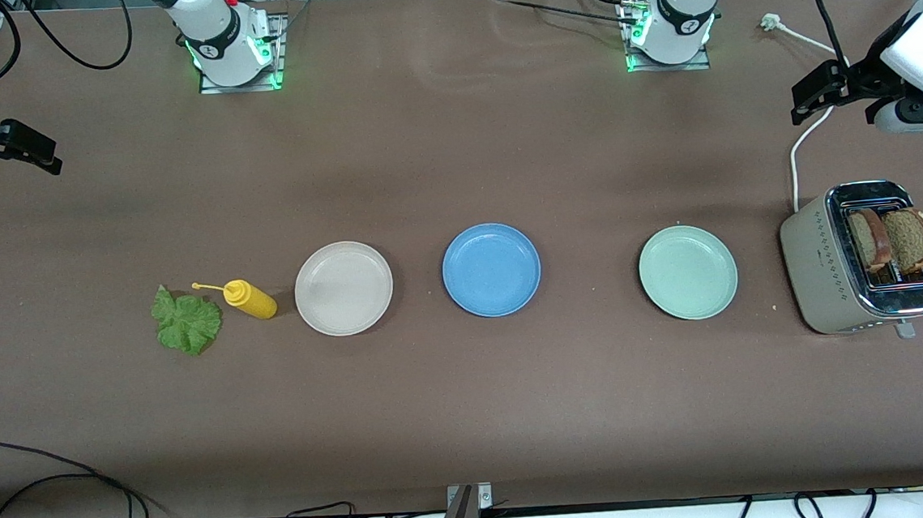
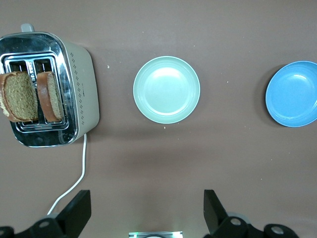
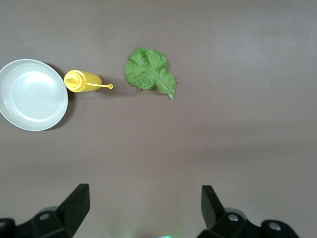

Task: Make sandwich in blue plate with both arms
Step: 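Move the left gripper over the silver toaster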

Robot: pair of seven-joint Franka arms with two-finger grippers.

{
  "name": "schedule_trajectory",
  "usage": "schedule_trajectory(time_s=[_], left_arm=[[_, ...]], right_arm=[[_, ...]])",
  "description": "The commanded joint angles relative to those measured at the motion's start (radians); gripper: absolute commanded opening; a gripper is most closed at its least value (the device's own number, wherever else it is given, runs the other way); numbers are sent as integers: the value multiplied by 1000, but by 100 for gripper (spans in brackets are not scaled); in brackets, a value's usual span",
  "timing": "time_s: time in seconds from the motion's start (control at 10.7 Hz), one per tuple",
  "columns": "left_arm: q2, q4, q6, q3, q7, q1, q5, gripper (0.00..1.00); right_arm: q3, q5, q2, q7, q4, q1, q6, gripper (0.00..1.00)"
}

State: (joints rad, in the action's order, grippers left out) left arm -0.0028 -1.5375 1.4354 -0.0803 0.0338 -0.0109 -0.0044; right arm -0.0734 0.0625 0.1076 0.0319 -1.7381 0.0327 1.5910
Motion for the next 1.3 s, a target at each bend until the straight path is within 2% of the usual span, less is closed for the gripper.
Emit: schedule_trajectory(time_s=[0.0,1.21], left_arm=[[10,22,-3,-4,1,-6,23,100],[4,34,-4,10,-6,-38,20,100]], right_arm=[[0,13,-14,-6,34,0,-25,100],[0,11,-14,-6,35,0,-36,100]])
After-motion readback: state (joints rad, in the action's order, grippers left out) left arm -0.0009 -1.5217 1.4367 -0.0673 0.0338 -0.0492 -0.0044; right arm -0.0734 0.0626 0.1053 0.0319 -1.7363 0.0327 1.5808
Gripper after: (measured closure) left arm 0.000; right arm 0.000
